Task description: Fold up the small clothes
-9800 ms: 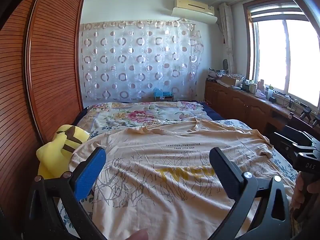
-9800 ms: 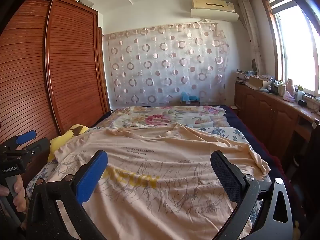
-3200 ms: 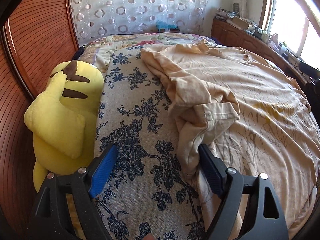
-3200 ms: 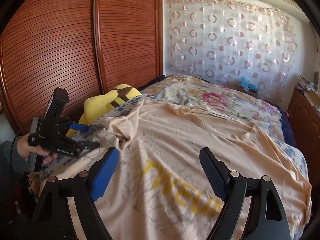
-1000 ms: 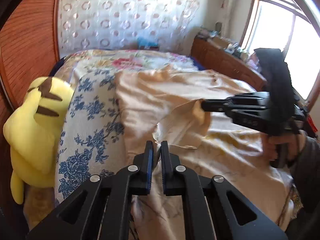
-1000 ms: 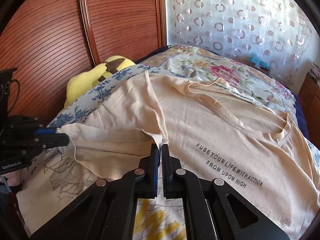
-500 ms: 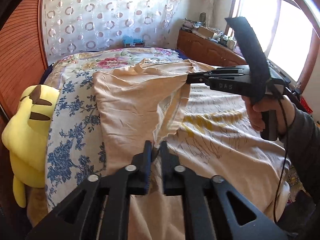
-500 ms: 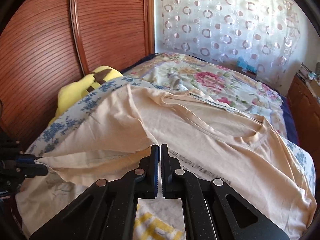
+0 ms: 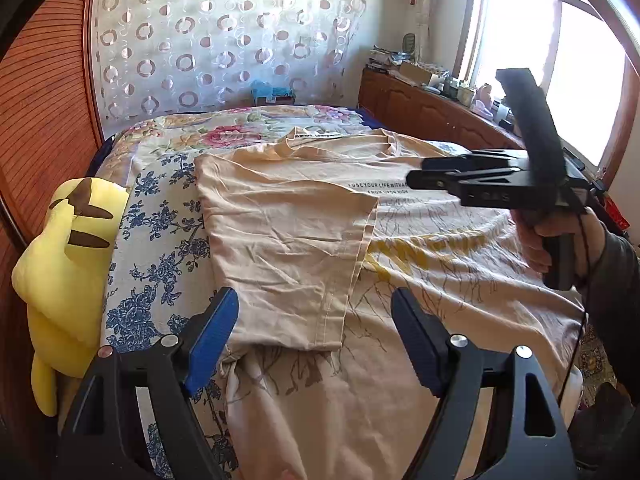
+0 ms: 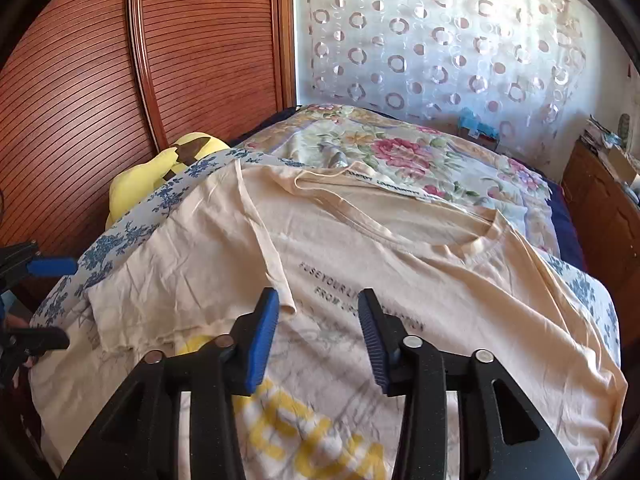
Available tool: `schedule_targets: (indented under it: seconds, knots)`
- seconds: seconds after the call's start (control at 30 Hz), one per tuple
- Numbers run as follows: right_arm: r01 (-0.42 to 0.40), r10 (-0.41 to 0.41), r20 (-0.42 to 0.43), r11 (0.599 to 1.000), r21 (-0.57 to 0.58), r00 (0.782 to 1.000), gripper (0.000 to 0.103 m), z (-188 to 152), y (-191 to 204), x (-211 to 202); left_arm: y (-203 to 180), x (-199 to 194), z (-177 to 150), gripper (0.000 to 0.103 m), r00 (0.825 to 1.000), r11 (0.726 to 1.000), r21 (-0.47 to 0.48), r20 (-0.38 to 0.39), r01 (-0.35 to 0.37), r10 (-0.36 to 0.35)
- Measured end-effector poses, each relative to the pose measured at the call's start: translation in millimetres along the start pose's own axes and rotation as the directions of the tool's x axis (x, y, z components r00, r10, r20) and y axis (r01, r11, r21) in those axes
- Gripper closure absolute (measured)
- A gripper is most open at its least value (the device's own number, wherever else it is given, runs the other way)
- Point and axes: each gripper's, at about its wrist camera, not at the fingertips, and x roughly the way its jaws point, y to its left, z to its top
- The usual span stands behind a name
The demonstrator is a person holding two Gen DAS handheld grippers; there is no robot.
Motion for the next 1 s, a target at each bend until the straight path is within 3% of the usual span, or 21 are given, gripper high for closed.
schedule_targets:
  seconds: [0.27, 0.37, 0.57, 0.67, 0.9, 1.0]
  knots:
    - [0.059, -0.057, -0.038, 0.997, 0.045, 0.998, 0.054, -40, -26, -27, -10, 32, 9, 0.024, 0.996, 0.997, -0.018, -0.042, -0.08, 0.079]
    - [0.11, -0.105, -0.098, 0.993, 0.04, 0.99, 0.054, -55, -39, -26, -15, 48, 11, 0.024, 0.994, 0.997, -0.019, -0.076, -0.078, 0.076]
    - [0.148, -0.138, -0.136, 0.987, 0.068, 0.981, 0.054, -69, -58, -35, -26, 68, 14, 0.024, 0.991, 0.996, -0.025, -0.107, -0.08, 0.077]
    - [0.127, -0.113, -0.132, 0.987, 0.102, 0.985, 0.051, -71, -63, -38, -30, 74, 15, 0.024, 0.99, 0.996, -0.025, -0.118, -0.086, 0.083]
    - [0.155, -0.138, -0.134, 0.98, 0.124, 0.981, 0.024, -74, -72, -37, -37, 84, 16, 0.024, 0.985, 0.994, 0.0, -0.134, -0.112, 0.111]
    - [0.152, -0.135, -0.138, 0.981, 0.118, 0.981, 0.022, -71, -70, -31, -43, 88, 16, 0.016, 0.981, 0.992, 0.034, -0.148, -0.121, 0.125]
